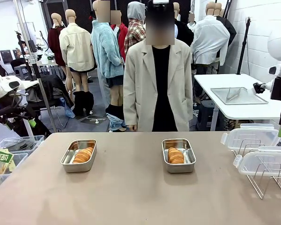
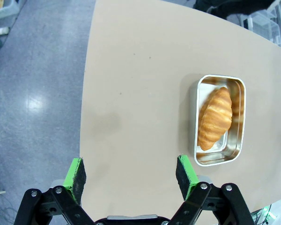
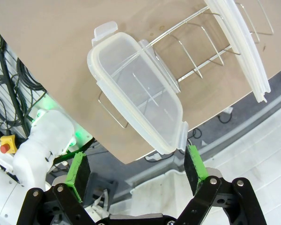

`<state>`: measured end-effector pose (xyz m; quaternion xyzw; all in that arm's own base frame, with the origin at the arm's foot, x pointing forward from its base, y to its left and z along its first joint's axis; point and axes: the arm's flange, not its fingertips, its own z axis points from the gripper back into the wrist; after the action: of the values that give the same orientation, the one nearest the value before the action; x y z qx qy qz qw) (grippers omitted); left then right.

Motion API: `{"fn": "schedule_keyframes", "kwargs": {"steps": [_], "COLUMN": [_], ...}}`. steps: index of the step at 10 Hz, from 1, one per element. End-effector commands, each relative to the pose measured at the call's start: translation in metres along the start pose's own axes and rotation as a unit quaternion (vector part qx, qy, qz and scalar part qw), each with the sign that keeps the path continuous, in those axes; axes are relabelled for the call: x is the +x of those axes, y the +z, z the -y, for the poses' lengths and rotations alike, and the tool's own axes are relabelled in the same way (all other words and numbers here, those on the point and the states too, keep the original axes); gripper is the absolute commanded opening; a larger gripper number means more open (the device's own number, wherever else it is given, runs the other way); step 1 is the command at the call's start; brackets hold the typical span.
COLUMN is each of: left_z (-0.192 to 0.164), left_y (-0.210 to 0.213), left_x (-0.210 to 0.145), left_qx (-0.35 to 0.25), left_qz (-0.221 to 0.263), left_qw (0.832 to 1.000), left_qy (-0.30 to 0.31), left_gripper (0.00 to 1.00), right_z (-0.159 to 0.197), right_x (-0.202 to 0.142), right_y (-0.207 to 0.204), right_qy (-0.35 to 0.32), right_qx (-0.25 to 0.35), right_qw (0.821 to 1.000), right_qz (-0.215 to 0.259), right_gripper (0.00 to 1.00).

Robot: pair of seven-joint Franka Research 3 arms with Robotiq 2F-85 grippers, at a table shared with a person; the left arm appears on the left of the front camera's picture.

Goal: Place the bread in airtight containers.
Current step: Pick up one Airtight Container lid and hand it to the human.

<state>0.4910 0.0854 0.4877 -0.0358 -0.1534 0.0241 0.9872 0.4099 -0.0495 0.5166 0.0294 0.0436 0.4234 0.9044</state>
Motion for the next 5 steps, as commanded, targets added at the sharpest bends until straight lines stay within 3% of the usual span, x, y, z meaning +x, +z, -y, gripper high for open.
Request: {"fn": "schedule_keyframes", "kwargs": {"steps": [1, 5], "left_z": [0.0001, 0.0001], "left_y": [0.0007, 0.0007], "left_x": [-0.0014, -0.0014], "left_qx": [0.006, 0.006], "left_qz": [0.004, 0.004], "left_qw": [1.0, 1.0], "left_qy": [0.001, 0.001], "left_gripper": [1.0, 1.0], "right_z": [-0.0018, -0.0018], "right_x": [0.0015, 0.0015], "right_y": [0.0027, 0.0027], "right_qy": [-0.005, -0.005], "right_qx": [0.003, 0.003], "right_qw": [1.0, 1.0], "right_qz": [-0.004, -0.004], "right_gripper": [1.0, 1.0]}}
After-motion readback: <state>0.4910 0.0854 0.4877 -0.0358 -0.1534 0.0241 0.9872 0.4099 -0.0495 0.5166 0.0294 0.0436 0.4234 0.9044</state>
